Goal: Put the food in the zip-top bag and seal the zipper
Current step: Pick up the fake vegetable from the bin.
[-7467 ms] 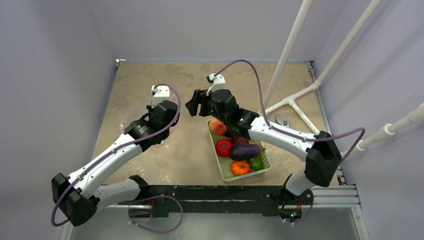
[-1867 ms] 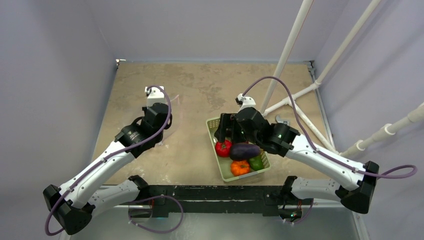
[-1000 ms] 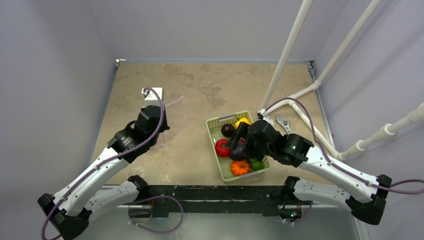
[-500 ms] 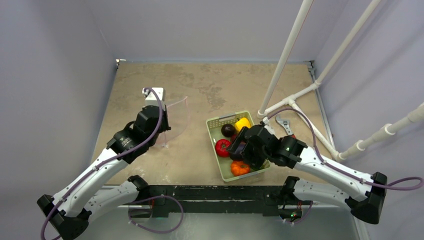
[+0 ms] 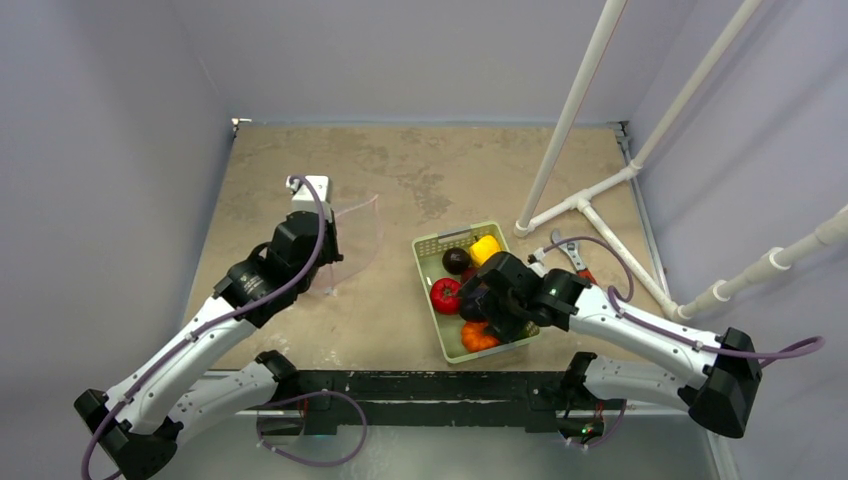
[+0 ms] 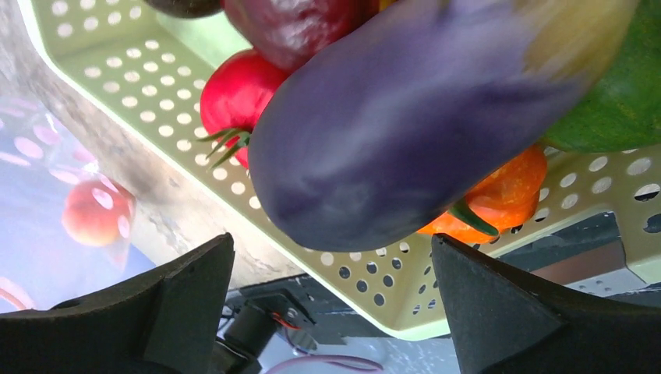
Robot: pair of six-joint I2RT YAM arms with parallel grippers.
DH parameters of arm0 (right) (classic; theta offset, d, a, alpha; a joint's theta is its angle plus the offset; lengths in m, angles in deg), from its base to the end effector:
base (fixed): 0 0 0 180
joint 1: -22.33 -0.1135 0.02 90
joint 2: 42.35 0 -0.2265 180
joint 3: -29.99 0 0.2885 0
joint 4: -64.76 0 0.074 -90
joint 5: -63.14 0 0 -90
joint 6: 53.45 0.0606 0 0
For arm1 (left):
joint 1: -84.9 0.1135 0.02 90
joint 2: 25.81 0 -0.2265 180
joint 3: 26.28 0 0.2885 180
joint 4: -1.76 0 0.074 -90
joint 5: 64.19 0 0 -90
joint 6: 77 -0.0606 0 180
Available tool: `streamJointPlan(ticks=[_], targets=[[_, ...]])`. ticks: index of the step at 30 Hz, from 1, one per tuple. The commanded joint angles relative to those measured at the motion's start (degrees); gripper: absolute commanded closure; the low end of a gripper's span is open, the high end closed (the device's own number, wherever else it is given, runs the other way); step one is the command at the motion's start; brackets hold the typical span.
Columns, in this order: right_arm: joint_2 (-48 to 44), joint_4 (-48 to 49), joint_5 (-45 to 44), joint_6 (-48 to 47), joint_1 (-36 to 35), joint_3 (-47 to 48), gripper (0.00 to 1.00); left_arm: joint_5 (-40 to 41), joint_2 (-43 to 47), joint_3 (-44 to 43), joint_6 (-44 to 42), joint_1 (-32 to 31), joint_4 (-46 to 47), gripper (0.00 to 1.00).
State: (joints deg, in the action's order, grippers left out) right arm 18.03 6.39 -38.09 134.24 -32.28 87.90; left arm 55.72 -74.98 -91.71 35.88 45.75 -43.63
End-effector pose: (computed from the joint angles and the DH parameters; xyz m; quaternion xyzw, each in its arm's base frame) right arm 0.1610 0.2062 0.1814 0.3765 0.8868 0.2206 0.1519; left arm 0.2202 -0.1403 0.3041 -0.0115 0.8431 -0.0615 0.5341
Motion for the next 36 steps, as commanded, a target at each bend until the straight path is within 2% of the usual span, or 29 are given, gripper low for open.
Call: streamJointPlan(ticks=[1, 7, 17, 31, 33, 36], targets=[[-1.05, -0.39, -3.83, 8.82, 1.03, -0.96, 0.01, -1.41, -0.44, 0.67, -1.35, -0.28, 3.25, 1.00], [-4.14, -0.31, -7.79, 11.81, 1.62, -0.79, 0.01, -1.87, -0.85, 0.68, -1.57, -0.22, 3.48, 1.00], [-6.07, 0.14, -7.69, 8.78, 7.08, -2.97, 0.01, -1.42, -0.41, 0.87, -1.52, -0.25, 3.43, 1.00], [2.55, 7.03, -7.64, -1.11, 12.92, -2.87, 0.02, -1.26, -0.51, 0.94, -1.60, -0.28, 3.42, 1.00], [2.89, 7.36, -7.75, -1.67, 13.12, -2.61, 0.09, -1.20, -0.49, 0.91, -1.68, -0.26, 3.43, 1.00], [1.92, 8.32, -7.80, -2.82, 13.13, -2.66, 0.31, -1.22, -0.58, 0.86, -1.67, -0.23, 3.55, 1.00]])
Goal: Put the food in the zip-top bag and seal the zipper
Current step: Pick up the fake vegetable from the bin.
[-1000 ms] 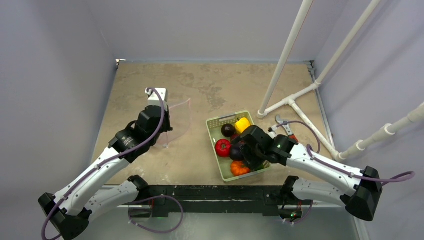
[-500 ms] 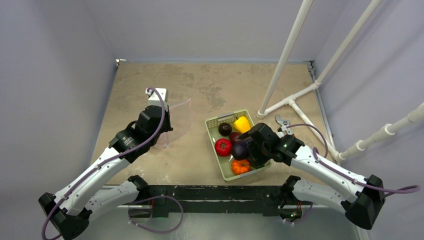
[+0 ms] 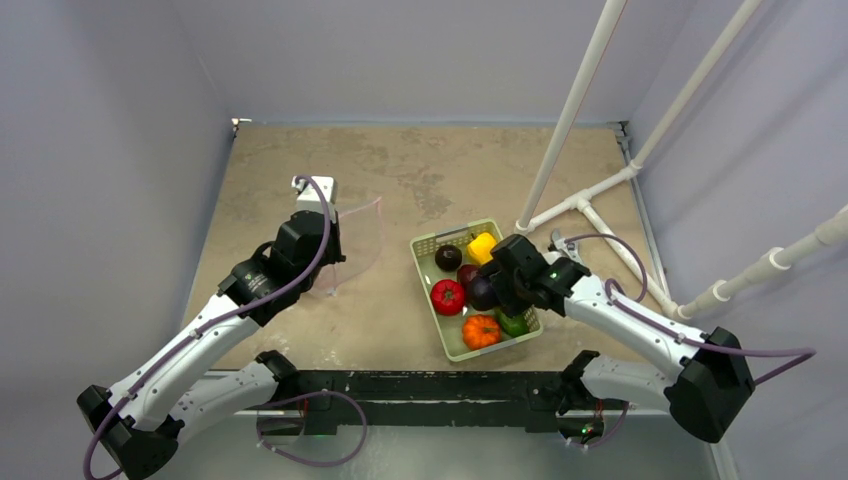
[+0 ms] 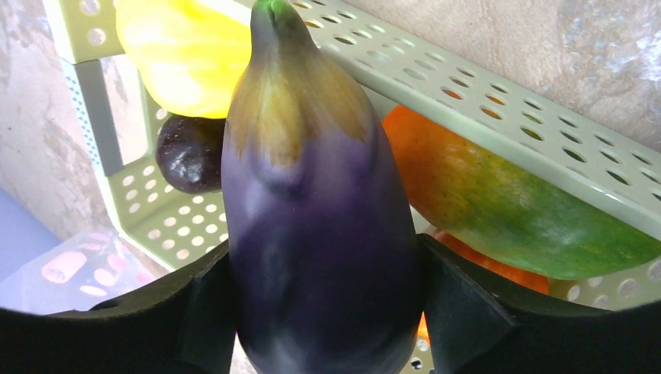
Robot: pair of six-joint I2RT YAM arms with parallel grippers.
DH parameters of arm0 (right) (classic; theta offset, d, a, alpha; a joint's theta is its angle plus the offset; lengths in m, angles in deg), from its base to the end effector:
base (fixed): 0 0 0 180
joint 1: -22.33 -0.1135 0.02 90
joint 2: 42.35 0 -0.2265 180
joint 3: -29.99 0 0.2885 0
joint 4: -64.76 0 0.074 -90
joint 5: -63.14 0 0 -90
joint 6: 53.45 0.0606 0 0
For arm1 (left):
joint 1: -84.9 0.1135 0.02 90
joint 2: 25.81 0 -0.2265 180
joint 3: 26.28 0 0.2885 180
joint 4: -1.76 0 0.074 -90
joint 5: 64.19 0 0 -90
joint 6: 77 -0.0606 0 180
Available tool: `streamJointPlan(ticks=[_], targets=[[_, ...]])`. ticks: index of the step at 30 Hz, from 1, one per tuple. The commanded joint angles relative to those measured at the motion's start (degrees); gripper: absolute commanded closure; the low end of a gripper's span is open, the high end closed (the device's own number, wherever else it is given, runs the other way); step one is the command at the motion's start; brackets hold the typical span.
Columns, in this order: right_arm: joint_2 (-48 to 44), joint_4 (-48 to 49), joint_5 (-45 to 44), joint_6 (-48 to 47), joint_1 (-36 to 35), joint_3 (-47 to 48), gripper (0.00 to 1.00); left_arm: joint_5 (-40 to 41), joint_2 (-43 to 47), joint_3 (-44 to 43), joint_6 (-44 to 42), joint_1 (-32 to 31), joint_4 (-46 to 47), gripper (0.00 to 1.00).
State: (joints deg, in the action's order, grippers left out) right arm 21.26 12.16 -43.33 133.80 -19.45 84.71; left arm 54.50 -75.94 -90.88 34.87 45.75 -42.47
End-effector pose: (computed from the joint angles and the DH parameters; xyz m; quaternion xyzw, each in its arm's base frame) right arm 0.2109 0.1654 0.1557 0.4776 0.8326 0.1797 0.2153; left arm 0.2235 -0.1445 0.2963 0.0030 0.8472 -0.0622 0.5277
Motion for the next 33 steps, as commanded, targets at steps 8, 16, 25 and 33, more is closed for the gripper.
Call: streamJointPlan(ticks=[8, 16, 25, 33], targets=[[-4.00, 2.28, -4.08, -5.43, 0.30, 3.09, 0.78, 0.23, 0.38, -0.05, -0.79, -0.19, 2.46, 1.00], [-3.88, 8.42, -5.75, -18.57, 0.32, 9.22, 0.96, 0.29, 0.80, 0.03, -0.86, -0.14, 2.50, 1.00], [1.84, 20.87, -1.01, -35.36, 0.17, 18.42, 0.95, 0.32, 1.20, 0.11, -0.92, -0.20, 2.61, 1.00], [9.58, 26.91, 1.39, -42.12, -5.01, 26.39, 0.94, 0.66, 1.93, 0.30, -1.04, -0.18, 2.89, 1.00]])
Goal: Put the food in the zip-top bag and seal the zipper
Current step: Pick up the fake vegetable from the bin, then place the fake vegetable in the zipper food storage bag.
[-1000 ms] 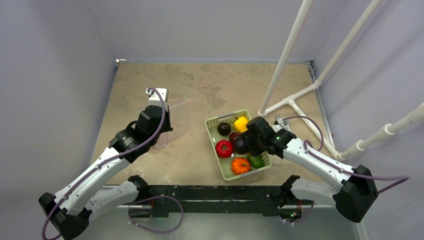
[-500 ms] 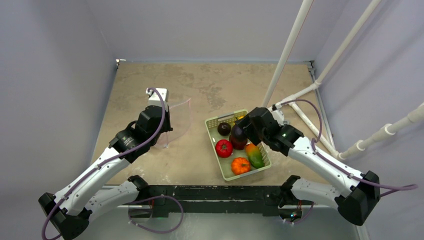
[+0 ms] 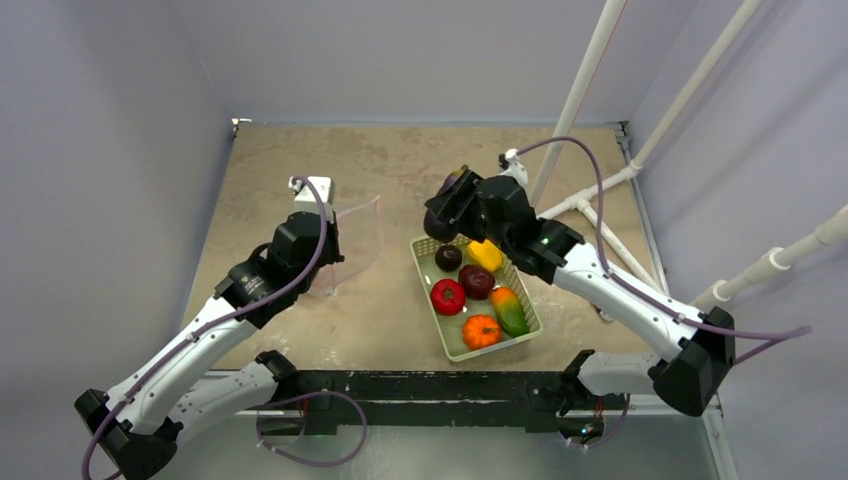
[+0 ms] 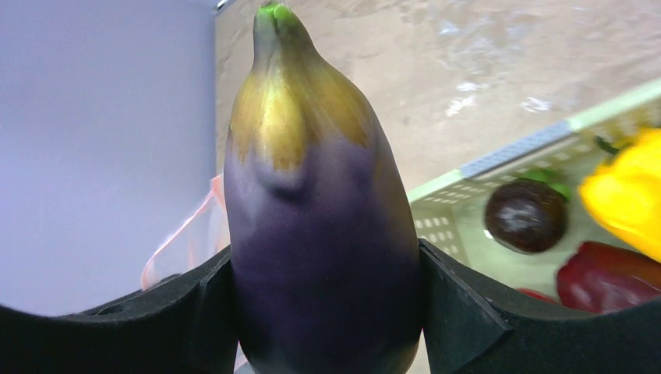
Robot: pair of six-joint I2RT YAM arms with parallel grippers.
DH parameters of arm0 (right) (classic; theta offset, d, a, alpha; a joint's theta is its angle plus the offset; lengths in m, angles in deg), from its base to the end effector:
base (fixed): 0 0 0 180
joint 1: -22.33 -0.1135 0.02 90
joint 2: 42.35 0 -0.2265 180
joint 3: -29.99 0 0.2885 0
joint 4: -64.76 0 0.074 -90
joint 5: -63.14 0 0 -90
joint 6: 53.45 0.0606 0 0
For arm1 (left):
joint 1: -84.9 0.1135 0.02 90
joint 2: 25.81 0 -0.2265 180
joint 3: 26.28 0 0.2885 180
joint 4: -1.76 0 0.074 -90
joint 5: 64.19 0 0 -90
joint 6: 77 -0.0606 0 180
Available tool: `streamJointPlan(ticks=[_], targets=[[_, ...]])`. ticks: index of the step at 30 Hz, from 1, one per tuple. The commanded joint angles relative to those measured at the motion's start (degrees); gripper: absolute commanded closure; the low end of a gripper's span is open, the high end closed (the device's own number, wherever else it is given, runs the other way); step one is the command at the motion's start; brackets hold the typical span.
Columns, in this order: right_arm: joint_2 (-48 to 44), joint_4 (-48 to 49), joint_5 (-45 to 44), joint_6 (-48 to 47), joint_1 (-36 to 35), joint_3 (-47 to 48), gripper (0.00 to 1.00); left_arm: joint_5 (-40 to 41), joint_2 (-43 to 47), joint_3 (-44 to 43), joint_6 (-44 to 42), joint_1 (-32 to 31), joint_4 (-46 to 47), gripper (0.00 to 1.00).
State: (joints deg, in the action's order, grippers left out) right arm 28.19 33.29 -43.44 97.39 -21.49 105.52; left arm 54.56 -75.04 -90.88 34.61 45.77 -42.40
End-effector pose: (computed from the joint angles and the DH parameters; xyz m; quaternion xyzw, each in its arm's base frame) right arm 0.2646 0.2300 0.2933 0.1996 0.8209 0.3374 0.4153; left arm 0.2214 -0.1425 0.3003 0.0021 0.8433 -0.0650 0.5335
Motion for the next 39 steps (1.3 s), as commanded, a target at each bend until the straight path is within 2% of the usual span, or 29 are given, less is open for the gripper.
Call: streamJointPlan(ticks=[1, 6, 15, 25, 31, 37, 39], targets=[[3.66, 6.38, 1.38, -6.26, -4.22, 6.65, 0.93, 0.65, 1.06, 0.30, -0.78, -0.18, 2.81, 1.00], [8.69, 8.39, 2.03, -8.54, -8.61, 11.26, 0.91, 0.91, 1.45, 0.30, -0.77, -0.18, 2.82, 1.00], [13.76, 15.22, 6.27, -9.26, -13.06, 11.62, 0.92, 1.48, 1.47, 0.23, -0.78, -0.15, 2.79, 1.00], [20.42, 18.09, 7.52, -7.18, -14.67, 14.89, 0.90, 1.14, 1.68, 0.33, -0.69, -0.17, 2.97, 1.00], [24.04, 16.27, 5.21, -4.14, -14.81, 17.84, 0.83, 0.87, 1.86, 0.34, -0.67, -0.21, 3.07, 1.00], [27.08, 14.31, 3.06, -1.52, -15.04, 20.44, 0.67, 0.58, 1.90, 0.34, -0.69, -0.17, 3.25, 1.00], [27.80, 13.90, 2.22, -0.82, -15.22, 20.90, 0.57, 0.60, 2.02, 0.38, -0.68, -0.15, 3.27, 1.00]])
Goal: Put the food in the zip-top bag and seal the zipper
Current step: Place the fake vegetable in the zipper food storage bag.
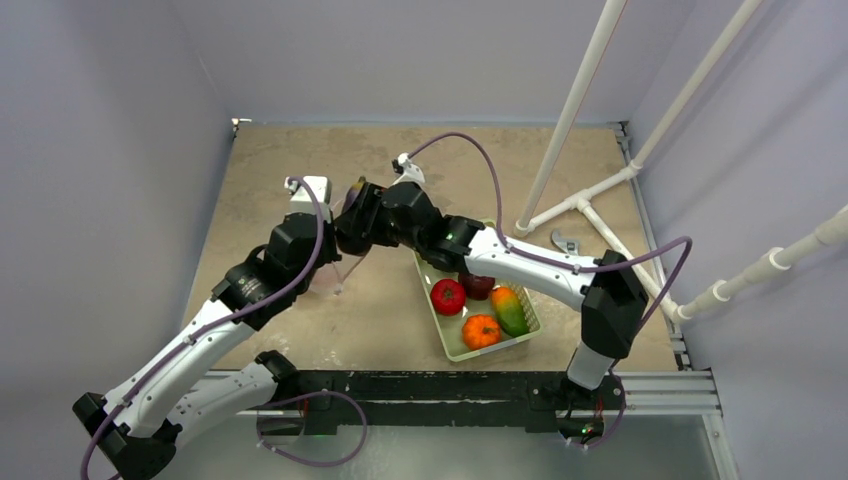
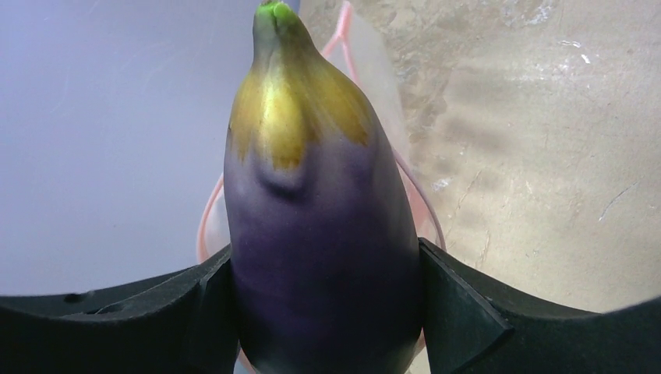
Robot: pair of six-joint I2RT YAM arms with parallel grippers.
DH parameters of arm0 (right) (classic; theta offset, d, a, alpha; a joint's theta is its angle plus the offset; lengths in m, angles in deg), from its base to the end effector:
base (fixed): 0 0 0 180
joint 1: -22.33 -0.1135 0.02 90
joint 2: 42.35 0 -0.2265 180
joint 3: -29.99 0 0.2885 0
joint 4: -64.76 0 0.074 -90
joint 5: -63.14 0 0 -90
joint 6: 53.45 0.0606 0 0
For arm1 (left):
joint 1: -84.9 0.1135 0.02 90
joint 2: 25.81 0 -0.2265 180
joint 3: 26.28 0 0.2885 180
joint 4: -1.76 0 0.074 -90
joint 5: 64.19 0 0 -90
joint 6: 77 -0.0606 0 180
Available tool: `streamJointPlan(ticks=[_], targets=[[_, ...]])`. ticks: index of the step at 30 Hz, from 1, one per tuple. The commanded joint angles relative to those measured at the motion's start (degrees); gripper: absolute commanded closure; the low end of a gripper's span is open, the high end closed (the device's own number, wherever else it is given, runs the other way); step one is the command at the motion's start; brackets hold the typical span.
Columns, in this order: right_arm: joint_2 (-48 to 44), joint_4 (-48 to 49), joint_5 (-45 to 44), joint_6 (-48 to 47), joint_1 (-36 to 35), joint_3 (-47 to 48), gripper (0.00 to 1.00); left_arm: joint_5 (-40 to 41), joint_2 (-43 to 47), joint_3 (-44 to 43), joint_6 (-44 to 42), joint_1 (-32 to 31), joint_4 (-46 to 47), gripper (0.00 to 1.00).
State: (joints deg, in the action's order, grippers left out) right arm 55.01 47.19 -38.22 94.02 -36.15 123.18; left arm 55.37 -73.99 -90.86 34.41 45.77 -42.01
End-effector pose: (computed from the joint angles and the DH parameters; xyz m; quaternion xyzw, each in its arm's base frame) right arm 0.2510 0.3865 0.2677 0.0483 0.8242 0.4299 0.3655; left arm 0.2192 -0.1398 0.3055 -0.0038 0.8366 -0.0651 0.5439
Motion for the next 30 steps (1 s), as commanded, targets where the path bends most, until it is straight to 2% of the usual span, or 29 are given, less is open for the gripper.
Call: streamJointPlan(ticks=[1, 4, 9, 19, 30], targets=[[1.25, -0.28, -3.43, 3.01, -0.70, 3.46, 0.49, -0.21, 0.98, 0.42, -0.45, -0.20, 2.90, 1.00], [1.87, -0.55, -4.37, 3.08, -1.14, 4.24, 0.27, -0.21, 1.07, 0.45, -0.40, -0.15, 2.93, 1.00], [1.69, -1.67, -5.75, 3.13, -1.50, 4.92, 0.02, 0.04, 1.15, 0.41, -0.40, -0.18, 2.90, 1.00], [-3.02, -3.64, -8.52, 2.74, -1.55, 3.65, 0.01, 0.23, 0.85, 0.45, -0.31, -0.18, 2.85, 1.00], [-11.62, -12.83, -12.94, 3.81, -1.51, 0.15, 0.01, 0.06, 0.31, 0.43, -0.18, -0.24, 2.85, 1.00]])
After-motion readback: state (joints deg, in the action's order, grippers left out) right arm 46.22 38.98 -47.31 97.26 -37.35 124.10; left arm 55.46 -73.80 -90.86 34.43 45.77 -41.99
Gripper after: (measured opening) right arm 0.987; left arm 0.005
